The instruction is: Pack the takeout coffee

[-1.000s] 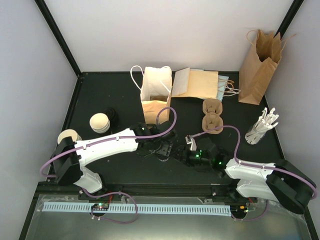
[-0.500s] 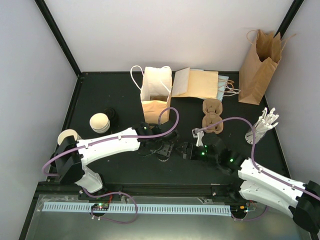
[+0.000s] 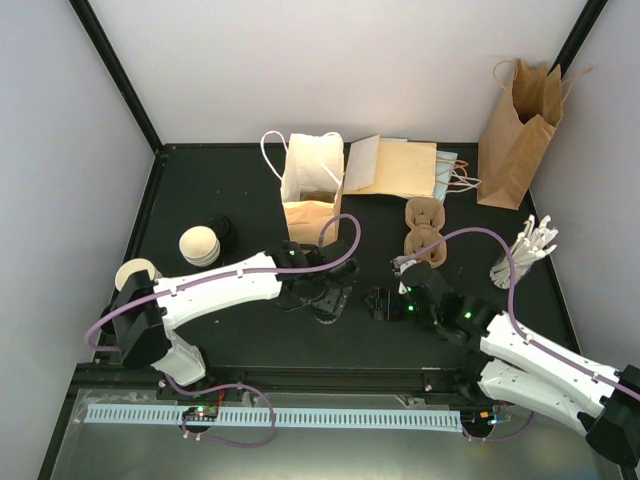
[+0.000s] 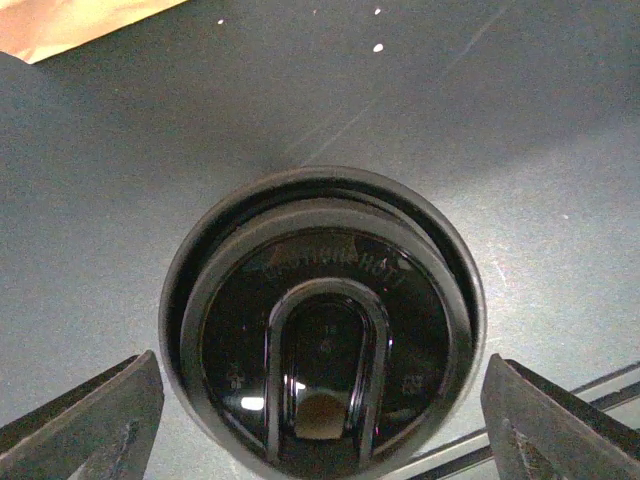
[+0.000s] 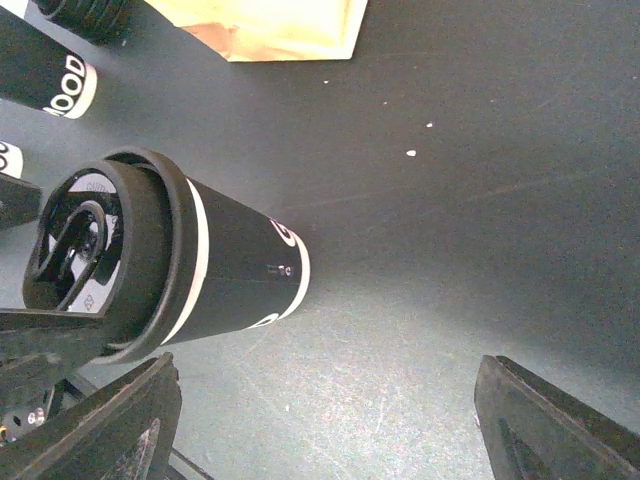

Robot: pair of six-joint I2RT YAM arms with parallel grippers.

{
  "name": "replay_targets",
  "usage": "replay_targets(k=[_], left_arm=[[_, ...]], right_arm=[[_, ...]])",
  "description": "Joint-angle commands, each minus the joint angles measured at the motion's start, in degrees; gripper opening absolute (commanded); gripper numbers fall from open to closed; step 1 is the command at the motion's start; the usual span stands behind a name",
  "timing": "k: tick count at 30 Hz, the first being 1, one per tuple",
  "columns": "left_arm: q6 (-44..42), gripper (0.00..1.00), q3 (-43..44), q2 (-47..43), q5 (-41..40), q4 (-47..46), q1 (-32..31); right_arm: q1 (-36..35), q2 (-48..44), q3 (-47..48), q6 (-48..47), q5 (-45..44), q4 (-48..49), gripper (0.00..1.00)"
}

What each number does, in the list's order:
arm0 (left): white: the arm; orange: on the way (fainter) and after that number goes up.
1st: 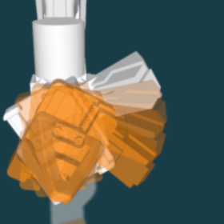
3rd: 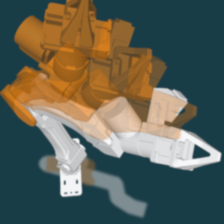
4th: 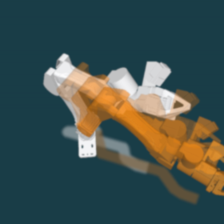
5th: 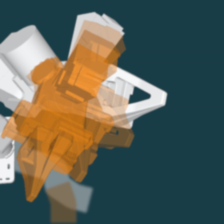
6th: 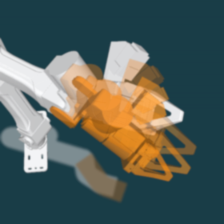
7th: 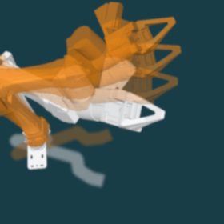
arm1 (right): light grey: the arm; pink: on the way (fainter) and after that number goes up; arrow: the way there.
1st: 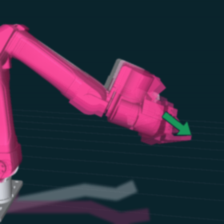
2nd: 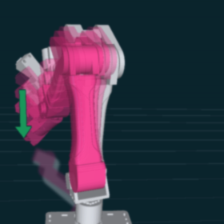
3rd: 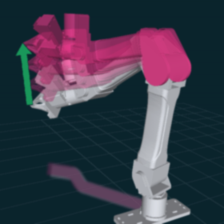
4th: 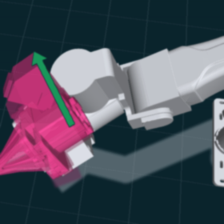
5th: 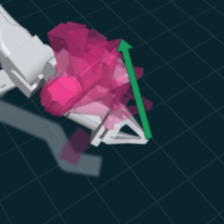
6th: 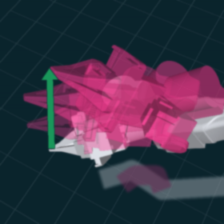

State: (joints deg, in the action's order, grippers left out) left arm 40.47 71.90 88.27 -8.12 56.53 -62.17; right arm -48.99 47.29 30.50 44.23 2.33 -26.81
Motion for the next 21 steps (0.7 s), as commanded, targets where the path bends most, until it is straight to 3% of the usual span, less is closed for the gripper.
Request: replay_targets(k=[1,5,12,17,21], left_arm=[[-1.56,0.92,4.7,-0.55,0.23,3.96,-0.41],[-1.84,0.98,6.14,-1.15,-0.18,5.24,-0.41],[-1.88,0.99,7.12,-3.93,0.19,6.1,-0.37],[-2.9,0.99,6.61,-9.94,-1.18,6.13,0.36],[-3.78,0.99,1.0,-18.13,-1.46,2.82,3.38]], right_arm=[[0.31,0.26,1.88,-2.35,-2.71,-2.51,0.83],[0.31,0.26,2.34,-3.11,-3.12,-3.27,0.88],[0.35,0.75,4.76,-6.38,-4.34,-6.2,0.91],[0.26,2.47,9.65,-12.75,-4.46,-9.39,0.97],[-0.37,7.21,14.81,-15.98,-3.79,-12.96,1.0]])
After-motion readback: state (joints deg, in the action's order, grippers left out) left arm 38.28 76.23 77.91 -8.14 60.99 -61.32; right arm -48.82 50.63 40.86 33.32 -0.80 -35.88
